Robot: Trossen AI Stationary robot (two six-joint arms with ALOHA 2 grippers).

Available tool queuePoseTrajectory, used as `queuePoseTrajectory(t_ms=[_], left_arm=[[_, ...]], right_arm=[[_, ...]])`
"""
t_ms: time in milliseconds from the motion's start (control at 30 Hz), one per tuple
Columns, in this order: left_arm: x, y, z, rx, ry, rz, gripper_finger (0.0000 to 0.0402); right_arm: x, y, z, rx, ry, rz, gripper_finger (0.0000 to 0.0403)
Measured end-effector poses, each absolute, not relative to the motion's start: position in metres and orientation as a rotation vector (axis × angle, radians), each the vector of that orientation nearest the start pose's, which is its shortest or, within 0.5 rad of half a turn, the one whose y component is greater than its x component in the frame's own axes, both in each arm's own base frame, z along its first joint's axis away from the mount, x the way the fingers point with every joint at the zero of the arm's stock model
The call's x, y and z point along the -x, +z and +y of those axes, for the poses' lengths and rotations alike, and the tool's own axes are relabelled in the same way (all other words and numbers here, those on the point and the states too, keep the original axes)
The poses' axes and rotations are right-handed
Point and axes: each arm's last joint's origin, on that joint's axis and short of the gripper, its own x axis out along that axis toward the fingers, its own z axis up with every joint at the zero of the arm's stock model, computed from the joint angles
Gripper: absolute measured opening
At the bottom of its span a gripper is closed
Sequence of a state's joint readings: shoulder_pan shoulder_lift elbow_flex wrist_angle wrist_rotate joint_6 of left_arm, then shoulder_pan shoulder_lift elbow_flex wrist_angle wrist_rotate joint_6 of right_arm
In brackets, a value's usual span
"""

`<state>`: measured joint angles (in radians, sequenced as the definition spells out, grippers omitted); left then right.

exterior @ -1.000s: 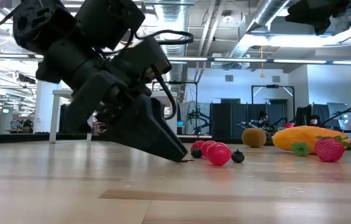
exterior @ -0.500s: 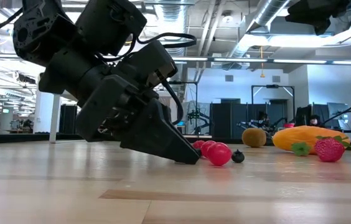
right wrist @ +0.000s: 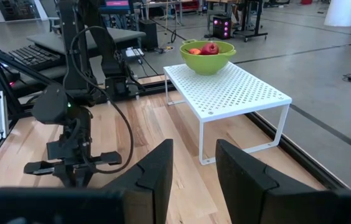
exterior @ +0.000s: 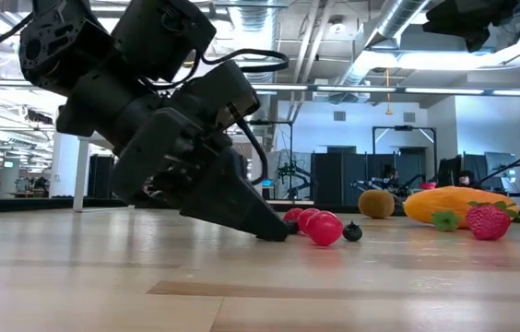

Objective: Pick & Place Fruit
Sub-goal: Put the fruit stem into the green strainer bowl on the shelf

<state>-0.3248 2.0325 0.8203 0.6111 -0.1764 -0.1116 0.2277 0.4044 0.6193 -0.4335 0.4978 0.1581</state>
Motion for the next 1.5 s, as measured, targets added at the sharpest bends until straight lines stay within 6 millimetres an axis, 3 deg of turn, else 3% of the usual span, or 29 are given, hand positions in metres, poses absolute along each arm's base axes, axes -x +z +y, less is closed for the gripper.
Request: queuePoseTrajectory(t_ms=[367,667,833,1200,1333,1500], left_arm=[[-0.342,0.123,-0.099,-0.103,-0.100,0.500,0.0000],[-0.330,0.183,-0.054,-0.222,0.131,0.473,0.0000],[-0.312,0.217,-0.022,-0.245,0.260,0.481,0.0000],[-0.245,0.285,0.046,-0.199,0.594,0.451,0.0000],[-0.225,0.299,0.063,-0.175,0.688,0.414,0.0000],[-0.205,0.303,0.085,-0.153,0.804,0.446,0.0000]], right_arm=[[-0.096,0.298,0.008,-0.079,-0.285,0.183,0.0116],[-0.095,0.298,0.008,-0.079,-0.285,0.183,0.0116],[-0.096,0.298,0.008,-0.079,-0.284,0.183,0.0116],[-0.095,0.298,0.008,-0.079,-0.285,0.183,0.0116],[-0.095,0.298,0.008,-0.079,-0.284,0.183,0.0116],[-0.095,0.298,0.008,-0.079,-0.285,0.183,0.0116]])
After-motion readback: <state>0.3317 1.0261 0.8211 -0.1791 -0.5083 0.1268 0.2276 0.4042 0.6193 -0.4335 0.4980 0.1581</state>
